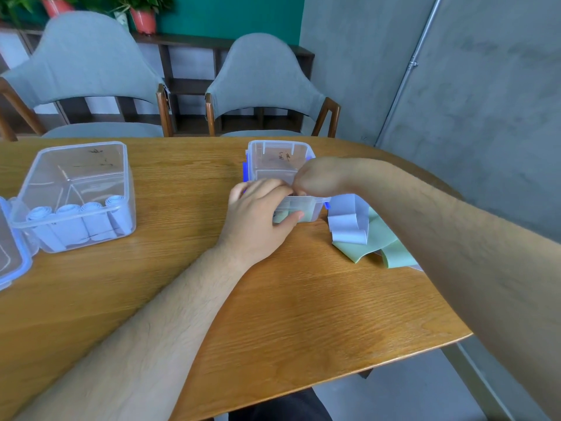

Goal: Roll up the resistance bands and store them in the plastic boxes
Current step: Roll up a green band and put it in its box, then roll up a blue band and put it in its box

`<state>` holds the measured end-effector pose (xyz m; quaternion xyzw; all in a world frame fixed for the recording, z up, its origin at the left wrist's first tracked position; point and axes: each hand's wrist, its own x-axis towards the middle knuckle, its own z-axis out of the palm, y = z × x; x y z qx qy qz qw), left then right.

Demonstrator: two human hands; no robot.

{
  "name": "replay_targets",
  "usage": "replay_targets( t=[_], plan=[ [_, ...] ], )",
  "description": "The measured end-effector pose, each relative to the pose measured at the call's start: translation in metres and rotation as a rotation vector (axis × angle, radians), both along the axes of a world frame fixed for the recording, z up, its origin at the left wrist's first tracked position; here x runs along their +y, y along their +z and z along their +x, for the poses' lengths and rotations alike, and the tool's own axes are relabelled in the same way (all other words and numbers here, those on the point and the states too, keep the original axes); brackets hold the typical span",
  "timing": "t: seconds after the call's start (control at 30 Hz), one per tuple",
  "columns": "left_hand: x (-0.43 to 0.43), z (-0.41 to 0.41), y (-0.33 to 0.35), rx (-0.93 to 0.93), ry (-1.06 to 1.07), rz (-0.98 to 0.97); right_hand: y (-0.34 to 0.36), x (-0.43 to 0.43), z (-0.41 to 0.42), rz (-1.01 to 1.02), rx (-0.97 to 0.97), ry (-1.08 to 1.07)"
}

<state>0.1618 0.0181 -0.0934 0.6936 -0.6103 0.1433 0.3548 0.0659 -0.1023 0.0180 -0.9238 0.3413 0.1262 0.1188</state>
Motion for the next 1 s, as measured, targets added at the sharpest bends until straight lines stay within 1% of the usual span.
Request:
replay_targets(
  t=[0.07,0.1,0.17,0.23,0.3,0.33,0.37,0.43,0.5,0.67,0.9,1.0],
  plan=[
    [0.002,-0.002,0.001,-0.003,-0.01,-0.007,-0.005,0.001,-0.005,-0.051,-0.051,0.029],
    [0.003,-0.003,0.002,-0.011,-0.011,-0.021,-0.007,0.003,-0.01,-0.065,-0.123,0.008],
    [0.006,-0.007,0.005,-0.034,-0.002,-0.063,-0.01,0.005,-0.027,-0.126,-0.362,-0.019],
    [0.006,-0.016,0.008,-0.066,-0.005,-0.112,-0.017,0.006,-0.051,-0.239,-0.59,-0.058],
    [0.001,-0.029,0.011,-0.109,-0.041,-0.138,-0.027,0.007,-0.076,-0.334,-0.703,-0.152],
    [-0.003,-0.037,0.013,-0.126,-0.062,-0.136,-0.034,0.006,-0.086,-0.357,-0.698,-0.194],
    [-0.007,-0.044,0.014,-0.136,-0.078,-0.129,-0.041,0.005,-0.095,-0.368,-0.643,-0.221],
    [-0.018,-0.056,0.014,-0.154,-0.089,-0.1,-0.055,0.003,-0.106,-0.365,-0.464,-0.232],
    [-0.029,-0.064,0.013,-0.184,-0.081,-0.059,-0.065,-0.001,-0.109,-0.355,-0.383,-0.229],
    [-0.047,-0.077,0.009,-0.217,-0.064,0.008,-0.071,-0.006,-0.107,-0.439,-0.354,-0.223],
    [-0.061,-0.085,0.008,-0.262,-0.016,0.097,-0.08,-0.009,-0.107,-0.441,-0.373,-0.227],
    [-0.064,-0.084,0.012,-0.215,-0.004,0.061,-0.069,-0.01,-0.113,-0.455,-0.467,-0.228]
  ],
)
